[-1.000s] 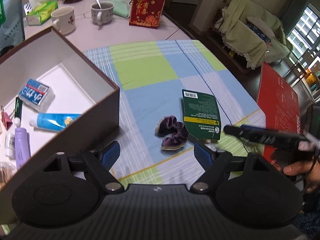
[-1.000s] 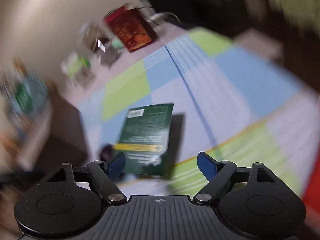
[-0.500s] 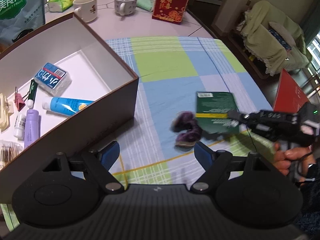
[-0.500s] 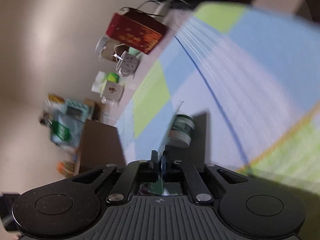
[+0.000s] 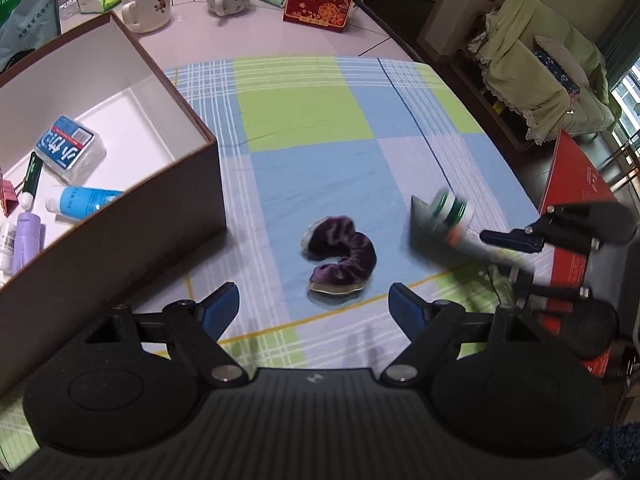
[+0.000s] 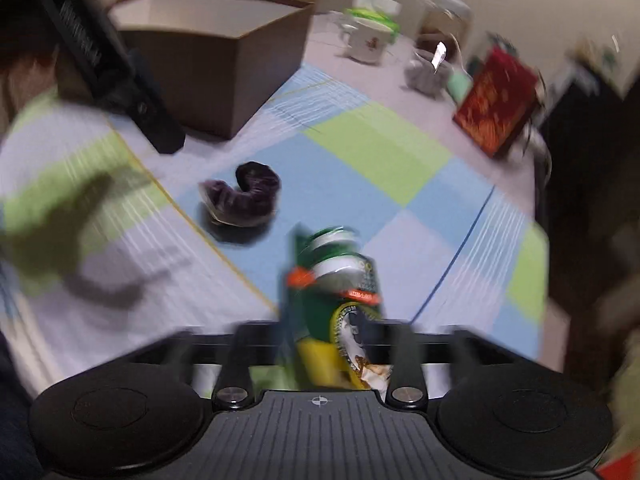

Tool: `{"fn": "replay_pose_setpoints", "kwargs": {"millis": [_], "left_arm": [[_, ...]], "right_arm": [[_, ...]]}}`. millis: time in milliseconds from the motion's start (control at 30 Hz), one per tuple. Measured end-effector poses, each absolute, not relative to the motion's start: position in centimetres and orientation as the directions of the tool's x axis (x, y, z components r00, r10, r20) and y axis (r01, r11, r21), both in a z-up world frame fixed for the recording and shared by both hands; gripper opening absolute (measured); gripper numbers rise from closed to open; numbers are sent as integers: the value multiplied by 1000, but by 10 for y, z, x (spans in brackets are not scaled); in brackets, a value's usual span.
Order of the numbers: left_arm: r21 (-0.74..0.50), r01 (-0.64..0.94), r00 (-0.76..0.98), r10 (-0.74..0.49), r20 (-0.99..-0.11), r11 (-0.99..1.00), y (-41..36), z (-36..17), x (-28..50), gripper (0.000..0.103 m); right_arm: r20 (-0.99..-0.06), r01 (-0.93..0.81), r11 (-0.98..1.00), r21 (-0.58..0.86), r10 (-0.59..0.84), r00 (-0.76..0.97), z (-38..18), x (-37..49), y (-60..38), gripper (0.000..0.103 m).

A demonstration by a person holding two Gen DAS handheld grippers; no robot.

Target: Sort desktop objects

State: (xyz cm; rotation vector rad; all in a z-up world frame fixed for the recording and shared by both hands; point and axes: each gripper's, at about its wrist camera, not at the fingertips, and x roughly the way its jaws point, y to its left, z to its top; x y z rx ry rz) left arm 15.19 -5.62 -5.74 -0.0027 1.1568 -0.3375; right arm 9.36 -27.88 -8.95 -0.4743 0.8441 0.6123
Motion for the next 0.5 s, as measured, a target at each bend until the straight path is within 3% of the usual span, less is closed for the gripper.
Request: {"fn": "replay_pose_setpoints", "kwargs": {"millis": [300,500], "left_arm": [[-119,312,360,-233,-903,942,-72,-83,143,75],[-126,340,375,-257,-891,932,-93,-96,155,67]], "right_arm": [[-826,-479,877,38,298,478,-83,119,-325,63],[-824,-356,924,138,306,477,-76,130,-357,63]]}}
